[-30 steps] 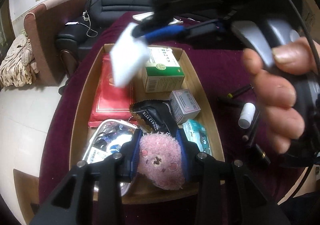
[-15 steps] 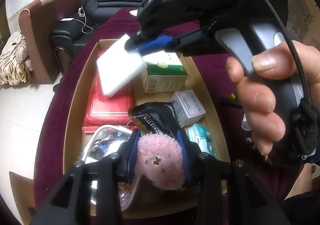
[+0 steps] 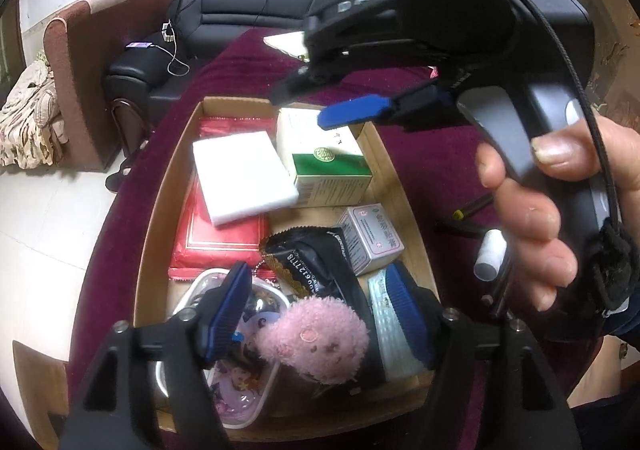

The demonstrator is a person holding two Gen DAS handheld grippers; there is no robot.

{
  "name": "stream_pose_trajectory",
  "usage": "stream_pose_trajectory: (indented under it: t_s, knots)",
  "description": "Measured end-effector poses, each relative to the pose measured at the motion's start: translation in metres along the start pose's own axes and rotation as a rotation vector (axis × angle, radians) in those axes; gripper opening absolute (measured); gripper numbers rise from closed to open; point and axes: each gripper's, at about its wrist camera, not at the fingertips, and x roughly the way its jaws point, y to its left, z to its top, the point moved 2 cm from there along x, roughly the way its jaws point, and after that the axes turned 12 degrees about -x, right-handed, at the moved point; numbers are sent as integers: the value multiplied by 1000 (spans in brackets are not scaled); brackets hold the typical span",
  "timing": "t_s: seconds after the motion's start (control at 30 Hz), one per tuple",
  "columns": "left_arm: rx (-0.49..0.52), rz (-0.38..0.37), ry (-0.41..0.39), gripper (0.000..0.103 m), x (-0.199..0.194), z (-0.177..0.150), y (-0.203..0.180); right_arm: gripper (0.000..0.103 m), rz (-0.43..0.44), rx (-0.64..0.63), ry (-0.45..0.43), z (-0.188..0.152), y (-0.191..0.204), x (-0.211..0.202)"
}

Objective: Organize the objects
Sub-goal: 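Lower the pink ball and white pad into the cardboard tray, opening both grippers, then grasp the black-and-gold tube with the left gripper while the right gripper grasps the white glue bottle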

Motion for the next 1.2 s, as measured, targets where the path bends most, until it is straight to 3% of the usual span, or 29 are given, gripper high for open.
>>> stream_pose_trajectory:
  t_s: [0.73,1.2]
  knots:
    - [20,-7,-10,71,-7,-7,-41,58,15,142,-34,-66,-55,-63]
    - [155,-76,45,70,15,-21,-125,59,-69,341,-112,-142,-153,-145]
